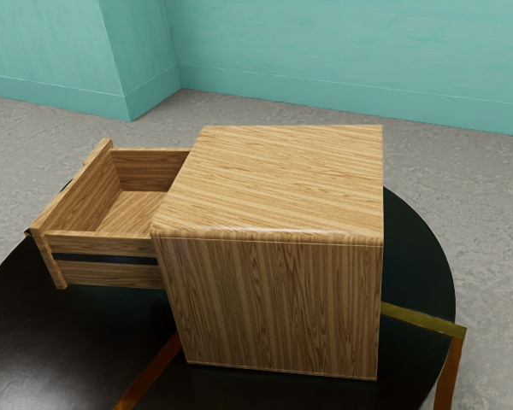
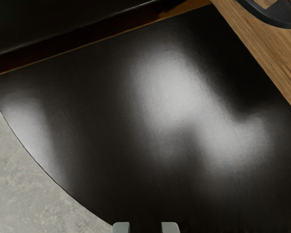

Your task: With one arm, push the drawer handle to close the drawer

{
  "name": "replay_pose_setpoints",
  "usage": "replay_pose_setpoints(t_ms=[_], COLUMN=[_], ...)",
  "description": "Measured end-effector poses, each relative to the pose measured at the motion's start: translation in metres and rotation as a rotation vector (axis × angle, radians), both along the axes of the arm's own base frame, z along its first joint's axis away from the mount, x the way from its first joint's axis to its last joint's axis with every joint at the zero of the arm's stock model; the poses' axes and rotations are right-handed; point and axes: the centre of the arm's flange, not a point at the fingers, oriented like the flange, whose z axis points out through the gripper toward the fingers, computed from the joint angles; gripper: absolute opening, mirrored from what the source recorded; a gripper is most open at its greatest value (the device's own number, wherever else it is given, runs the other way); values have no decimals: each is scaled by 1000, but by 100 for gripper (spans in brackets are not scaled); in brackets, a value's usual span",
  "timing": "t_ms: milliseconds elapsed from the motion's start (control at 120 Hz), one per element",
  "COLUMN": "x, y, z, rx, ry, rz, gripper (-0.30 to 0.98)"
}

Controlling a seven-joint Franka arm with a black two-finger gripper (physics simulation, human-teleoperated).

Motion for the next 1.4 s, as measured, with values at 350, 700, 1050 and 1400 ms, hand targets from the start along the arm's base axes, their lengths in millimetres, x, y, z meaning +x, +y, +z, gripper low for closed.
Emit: replay_pose_setpoints(t_ms=[350,700,1050,1400], x=[25,55,79,109], y=[0,-24,-45,-80], z=[-61,-90,-100,-108], rx=[90,36,-23,-60], ry=[22,61,-4,-33], rz=[-548,-908,-1069,-1173], gripper=[-9,-10,-10,-10])
